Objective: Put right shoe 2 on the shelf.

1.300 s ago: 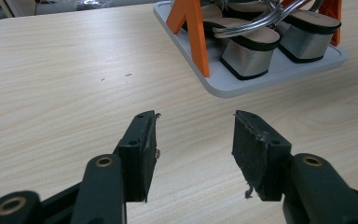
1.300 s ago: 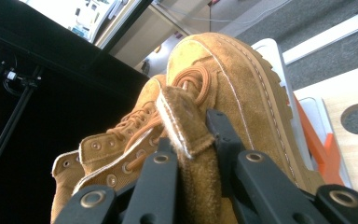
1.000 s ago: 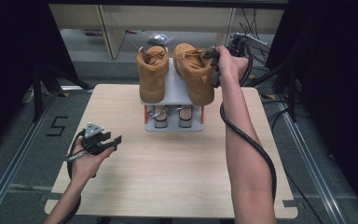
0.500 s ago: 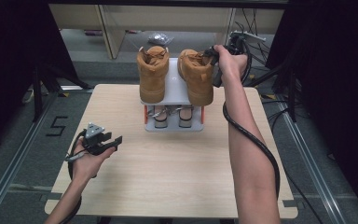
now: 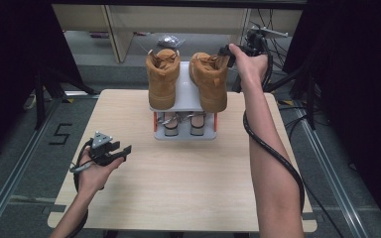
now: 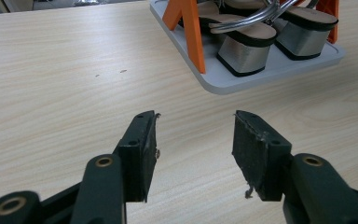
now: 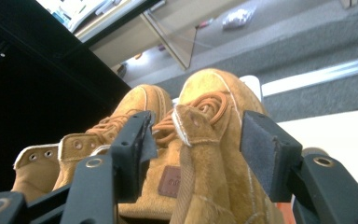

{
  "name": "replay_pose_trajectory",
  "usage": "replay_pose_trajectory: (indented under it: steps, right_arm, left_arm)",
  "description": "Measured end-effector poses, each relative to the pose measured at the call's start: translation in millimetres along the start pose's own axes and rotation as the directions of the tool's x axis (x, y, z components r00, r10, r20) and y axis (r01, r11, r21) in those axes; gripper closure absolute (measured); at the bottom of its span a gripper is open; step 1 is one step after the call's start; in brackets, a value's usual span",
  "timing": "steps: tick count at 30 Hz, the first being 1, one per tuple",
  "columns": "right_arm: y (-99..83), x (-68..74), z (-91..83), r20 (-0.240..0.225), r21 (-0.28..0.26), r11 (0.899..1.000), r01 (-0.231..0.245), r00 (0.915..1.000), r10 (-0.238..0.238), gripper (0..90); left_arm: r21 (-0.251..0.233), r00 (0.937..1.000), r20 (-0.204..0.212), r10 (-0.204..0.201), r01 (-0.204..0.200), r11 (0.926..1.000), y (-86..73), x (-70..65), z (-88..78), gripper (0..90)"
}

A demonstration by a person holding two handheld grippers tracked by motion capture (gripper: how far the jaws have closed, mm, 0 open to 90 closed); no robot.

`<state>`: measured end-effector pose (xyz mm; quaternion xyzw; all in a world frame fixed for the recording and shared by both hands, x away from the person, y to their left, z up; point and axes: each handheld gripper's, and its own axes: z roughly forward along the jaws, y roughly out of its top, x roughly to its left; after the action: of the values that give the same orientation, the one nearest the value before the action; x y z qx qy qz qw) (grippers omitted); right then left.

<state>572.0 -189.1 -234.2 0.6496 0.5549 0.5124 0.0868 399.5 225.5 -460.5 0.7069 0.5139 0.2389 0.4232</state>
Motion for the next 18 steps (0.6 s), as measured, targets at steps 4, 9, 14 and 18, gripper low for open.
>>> replay_pose_trajectory:
  steps: [4, 9, 14, 18]
  right_arm:
    - [-1.3, -4.6, -12.4, -0.013, -0.023, 0.999, 0.023, 0.9997, -0.023, 43.9]
    - [-4.7, -17.3, -31.3, -0.034, -0.064, 0.997, 0.04, 0.9985, -0.042, 44.2]
    - [-13.5, -34.8, -44.4, -0.037, -0.077, 0.996, 0.037, 0.9985, -0.04, 48.5]
    - [-27.6, -52.1, -49.7, -0.026, -0.057, 0.997, 0.053, 0.9982, -0.054, 51.6]
  left_arm:
    - [-0.001, 1.0, 0.002, 0.001, -0.001, 1.0, -0.4, -1.1, 0.2, 48.9]
    - [-0.007, 1.0, 0.009, 0.001, -0.001, 1.0, -1.3, -2.0, 1.5, 48.9]
    - [0.0, 1.0, 0.002, 0.001, -0.001, 1.0, -0.8, -3.5, 1.0, 48.9]
    - [-0.009, 0.9999, 0.011, 0.002, -0.002, 1.0, -1.6, -4.9, 2.6, 48.9]
